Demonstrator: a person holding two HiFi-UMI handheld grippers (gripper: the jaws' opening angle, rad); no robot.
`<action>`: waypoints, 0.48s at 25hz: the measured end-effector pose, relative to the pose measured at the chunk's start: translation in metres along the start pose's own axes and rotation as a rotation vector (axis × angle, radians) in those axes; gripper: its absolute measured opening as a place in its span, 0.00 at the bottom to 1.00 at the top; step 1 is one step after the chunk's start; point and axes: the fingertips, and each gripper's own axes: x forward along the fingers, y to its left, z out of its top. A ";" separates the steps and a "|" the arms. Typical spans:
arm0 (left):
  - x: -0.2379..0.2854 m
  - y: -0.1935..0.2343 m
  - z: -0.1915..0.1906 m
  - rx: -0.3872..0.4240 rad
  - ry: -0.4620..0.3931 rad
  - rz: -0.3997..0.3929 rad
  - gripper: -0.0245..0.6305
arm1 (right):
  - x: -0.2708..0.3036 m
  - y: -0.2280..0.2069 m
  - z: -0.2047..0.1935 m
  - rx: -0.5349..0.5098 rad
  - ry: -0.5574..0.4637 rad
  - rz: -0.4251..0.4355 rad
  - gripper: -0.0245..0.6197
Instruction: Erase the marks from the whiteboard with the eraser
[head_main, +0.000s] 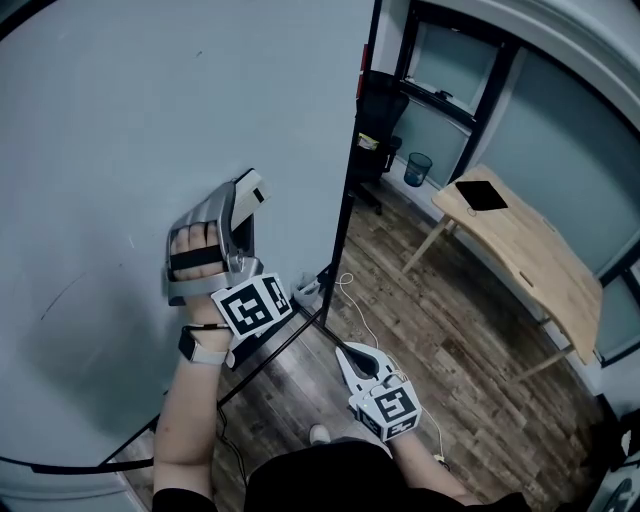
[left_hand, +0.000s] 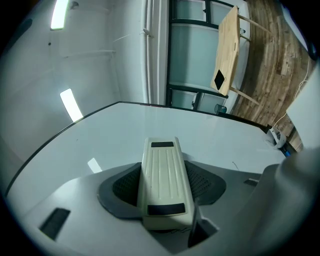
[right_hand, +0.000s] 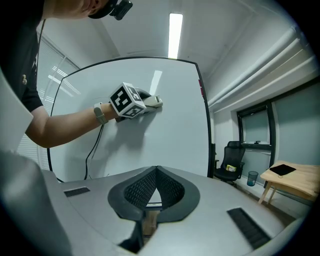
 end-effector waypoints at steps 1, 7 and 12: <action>0.002 -0.001 0.002 0.004 -0.002 0.000 0.44 | 0.000 -0.002 -0.001 0.003 0.000 -0.001 0.08; -0.012 0.005 -0.006 0.016 -0.016 -0.010 0.44 | 0.008 0.013 0.002 0.005 0.000 0.042 0.08; -0.057 0.032 -0.060 -0.040 -0.007 0.033 0.44 | 0.031 0.072 0.000 -0.018 -0.002 0.130 0.08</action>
